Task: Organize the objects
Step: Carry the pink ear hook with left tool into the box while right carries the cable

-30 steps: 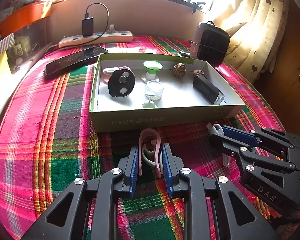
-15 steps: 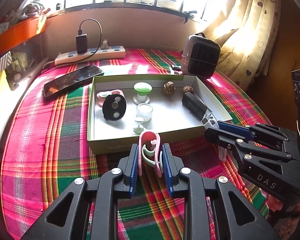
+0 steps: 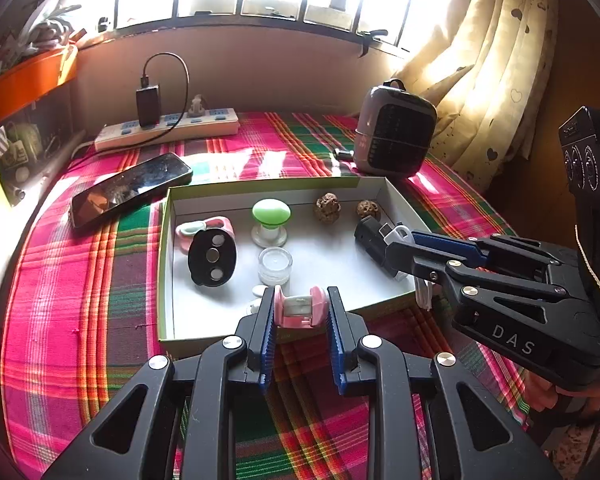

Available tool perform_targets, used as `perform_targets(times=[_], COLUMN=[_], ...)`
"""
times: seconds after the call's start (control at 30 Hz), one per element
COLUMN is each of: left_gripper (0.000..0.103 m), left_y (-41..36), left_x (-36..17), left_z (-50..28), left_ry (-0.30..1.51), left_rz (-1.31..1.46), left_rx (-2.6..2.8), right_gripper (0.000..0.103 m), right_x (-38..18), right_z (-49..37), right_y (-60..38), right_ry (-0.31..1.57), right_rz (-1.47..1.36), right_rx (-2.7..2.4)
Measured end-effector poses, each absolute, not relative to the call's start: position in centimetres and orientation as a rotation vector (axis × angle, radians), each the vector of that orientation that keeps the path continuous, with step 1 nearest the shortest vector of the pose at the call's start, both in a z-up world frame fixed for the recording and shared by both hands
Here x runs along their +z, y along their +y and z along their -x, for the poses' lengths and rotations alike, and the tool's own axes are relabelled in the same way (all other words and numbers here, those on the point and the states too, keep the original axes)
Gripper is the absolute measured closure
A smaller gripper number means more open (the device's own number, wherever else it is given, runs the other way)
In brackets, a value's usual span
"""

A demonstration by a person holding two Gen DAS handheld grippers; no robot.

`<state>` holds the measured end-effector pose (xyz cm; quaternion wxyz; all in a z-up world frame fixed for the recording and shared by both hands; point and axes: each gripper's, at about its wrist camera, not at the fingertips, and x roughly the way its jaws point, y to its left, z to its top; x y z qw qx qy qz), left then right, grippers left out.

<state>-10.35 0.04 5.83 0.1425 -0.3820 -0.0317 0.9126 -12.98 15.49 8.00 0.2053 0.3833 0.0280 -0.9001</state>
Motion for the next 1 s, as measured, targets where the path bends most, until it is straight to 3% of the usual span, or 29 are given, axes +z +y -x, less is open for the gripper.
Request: perform_targets(times=[1.0], left_gripper=[0.082], left_y=[0.2], left_x=[3.9], left_z=[14.7], left_ry=[-0.08], left_rz=[1.173], left_rx=[2.657], right_gripper=[0.083], right_x=[4.6], right_z=[18.7], right_y=[13.8], right_ry=[0.142], right_rz=[-1.189], right_rx=[-2.435])
